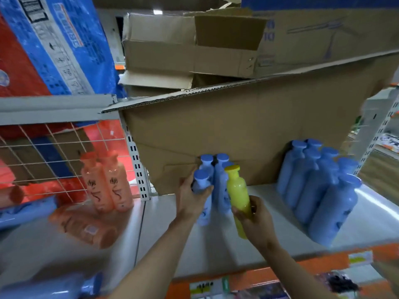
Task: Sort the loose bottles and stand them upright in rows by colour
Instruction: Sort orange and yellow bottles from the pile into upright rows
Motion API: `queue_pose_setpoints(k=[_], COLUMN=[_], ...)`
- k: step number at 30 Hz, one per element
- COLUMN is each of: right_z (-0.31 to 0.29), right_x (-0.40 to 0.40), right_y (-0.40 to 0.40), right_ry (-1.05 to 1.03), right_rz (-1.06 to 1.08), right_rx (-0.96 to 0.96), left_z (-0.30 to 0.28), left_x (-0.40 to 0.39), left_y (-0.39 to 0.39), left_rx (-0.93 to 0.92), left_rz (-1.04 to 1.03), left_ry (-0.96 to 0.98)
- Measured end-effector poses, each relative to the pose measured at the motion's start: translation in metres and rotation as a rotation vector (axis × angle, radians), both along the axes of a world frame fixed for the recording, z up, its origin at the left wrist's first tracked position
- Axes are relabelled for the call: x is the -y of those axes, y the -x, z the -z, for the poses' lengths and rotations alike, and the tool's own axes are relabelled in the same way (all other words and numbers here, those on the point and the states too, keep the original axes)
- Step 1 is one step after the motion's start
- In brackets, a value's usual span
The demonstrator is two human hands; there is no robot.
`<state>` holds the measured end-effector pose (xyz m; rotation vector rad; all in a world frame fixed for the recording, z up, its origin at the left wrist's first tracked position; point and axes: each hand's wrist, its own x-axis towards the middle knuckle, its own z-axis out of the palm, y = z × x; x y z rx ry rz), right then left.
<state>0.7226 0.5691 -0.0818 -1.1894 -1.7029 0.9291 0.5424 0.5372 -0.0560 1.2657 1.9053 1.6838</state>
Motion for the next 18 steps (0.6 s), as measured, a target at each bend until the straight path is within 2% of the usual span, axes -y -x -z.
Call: queue_pose_setpoints(k=[4, 8, 18], right_z=[0.008, 0.013, 0.031], right_x=[-0.021, -0.036, -0.062], right_y=[0.001, 0.002, 0.006], right_ry=[0.0, -0.012, 0.037], right_rz=[-0.054, -0.056, -0.079], right_rx=[-0.024, -0.084, -0.139], left_z=[0.015, 0.021, 0.034], left_x=[-0.025, -0.046, -0.044], left_y=[0.002, 0.002, -0.017], left_rx=[-0.021, 0.051, -0.001], left_rz=[-0.046, -0.063, -0.059], left_ry=[0.024, 0.019, 0.125])
